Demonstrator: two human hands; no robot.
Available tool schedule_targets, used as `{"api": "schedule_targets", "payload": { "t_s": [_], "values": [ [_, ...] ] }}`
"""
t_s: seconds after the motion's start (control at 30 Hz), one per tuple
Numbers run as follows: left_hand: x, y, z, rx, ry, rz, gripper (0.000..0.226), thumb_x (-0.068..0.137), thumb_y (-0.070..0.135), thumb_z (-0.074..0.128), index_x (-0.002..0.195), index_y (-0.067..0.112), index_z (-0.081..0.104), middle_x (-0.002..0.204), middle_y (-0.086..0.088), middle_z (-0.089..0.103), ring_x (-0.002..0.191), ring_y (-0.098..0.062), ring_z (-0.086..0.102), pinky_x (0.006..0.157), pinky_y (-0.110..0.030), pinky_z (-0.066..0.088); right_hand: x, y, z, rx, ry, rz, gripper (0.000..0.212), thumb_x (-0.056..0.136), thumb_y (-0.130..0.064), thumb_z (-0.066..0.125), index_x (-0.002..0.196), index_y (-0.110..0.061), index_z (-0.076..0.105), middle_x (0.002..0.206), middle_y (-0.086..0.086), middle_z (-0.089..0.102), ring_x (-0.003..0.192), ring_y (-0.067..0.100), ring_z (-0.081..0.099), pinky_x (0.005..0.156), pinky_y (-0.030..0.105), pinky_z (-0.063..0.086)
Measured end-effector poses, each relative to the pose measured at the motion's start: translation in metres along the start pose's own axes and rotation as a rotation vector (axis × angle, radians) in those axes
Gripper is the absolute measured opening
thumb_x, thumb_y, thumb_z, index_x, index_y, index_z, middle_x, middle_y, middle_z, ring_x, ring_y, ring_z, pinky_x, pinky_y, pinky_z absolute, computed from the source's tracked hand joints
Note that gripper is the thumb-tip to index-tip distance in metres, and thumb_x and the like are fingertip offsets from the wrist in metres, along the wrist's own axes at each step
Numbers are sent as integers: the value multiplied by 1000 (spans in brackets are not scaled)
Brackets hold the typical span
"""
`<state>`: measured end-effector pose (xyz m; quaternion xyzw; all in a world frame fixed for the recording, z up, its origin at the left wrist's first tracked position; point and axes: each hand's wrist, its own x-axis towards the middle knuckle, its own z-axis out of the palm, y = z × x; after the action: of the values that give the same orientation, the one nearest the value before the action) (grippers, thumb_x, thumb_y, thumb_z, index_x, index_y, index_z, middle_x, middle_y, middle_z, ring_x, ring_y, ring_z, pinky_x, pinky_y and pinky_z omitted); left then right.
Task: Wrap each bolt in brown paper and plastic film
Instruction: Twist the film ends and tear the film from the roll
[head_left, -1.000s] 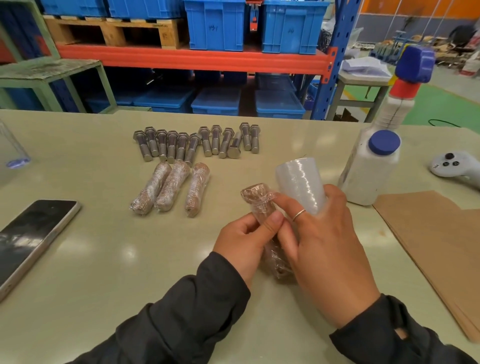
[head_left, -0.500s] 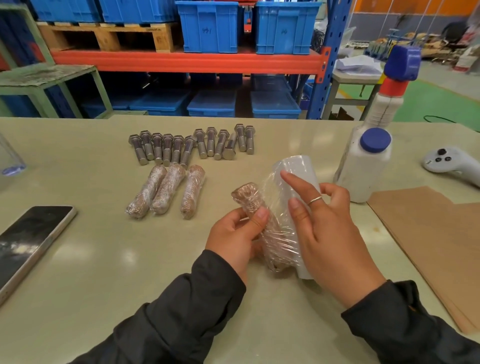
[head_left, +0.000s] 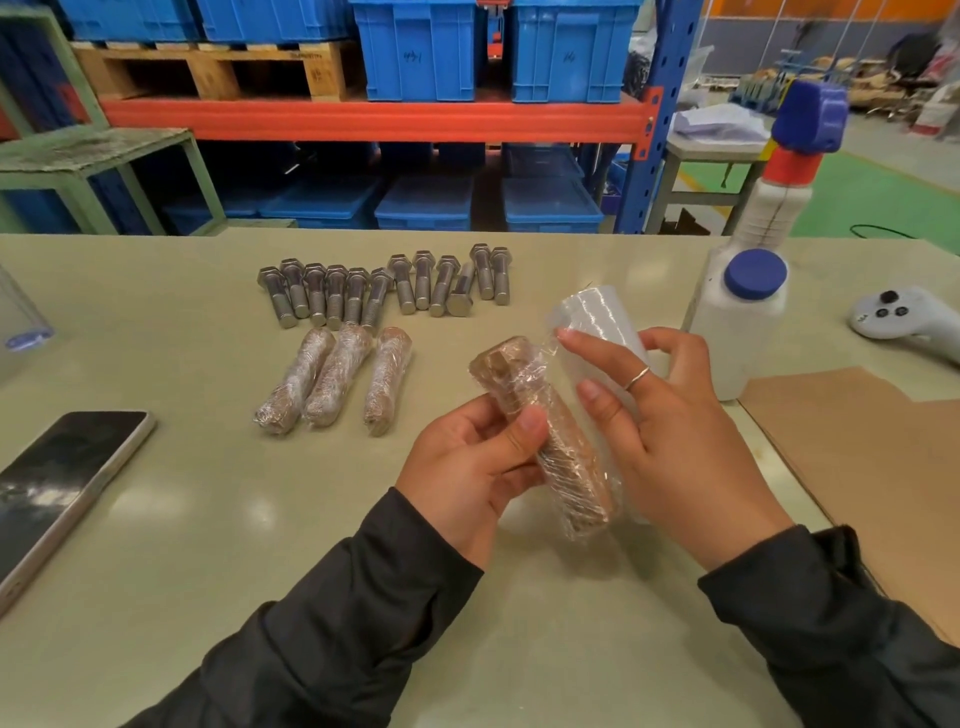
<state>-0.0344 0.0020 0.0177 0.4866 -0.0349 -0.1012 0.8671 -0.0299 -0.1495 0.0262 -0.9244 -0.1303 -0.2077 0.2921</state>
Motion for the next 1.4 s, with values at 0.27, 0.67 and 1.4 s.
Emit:
{"api": "schedule_targets", "payload": {
  "t_s": [0.27,0.67,1.4],
  "values": [
    [-1,-2,1,-40,-61,-49,23,63,15,63,83,6,73,81,-8,71,69,-17,67,68,-32,56,-4,-2,10,-34,-1,-15,33,84,-56,29,115,-66,26,105,-23,10,99,15,45,73,32,49],
    [1,-7,2,-45,8,-45,32,60,17,67,91,7,70,81,-6,71,68,-13,68,57,-25,55,-5,-5,14,-169,26,3,36,87,-48,34,122,-52,25,125,1,26,90,20,44,65,29,42],
    [2,-20,7,137,40,-59,36,66,23,76,100,20,68,106,-20,65,97,-36,63,89,-51,50,-9,-6,16,-15,51,211,86,84,-49,52,148,-31,-3,135,3,36,115,19,41,86,28,36]
  ]
}}
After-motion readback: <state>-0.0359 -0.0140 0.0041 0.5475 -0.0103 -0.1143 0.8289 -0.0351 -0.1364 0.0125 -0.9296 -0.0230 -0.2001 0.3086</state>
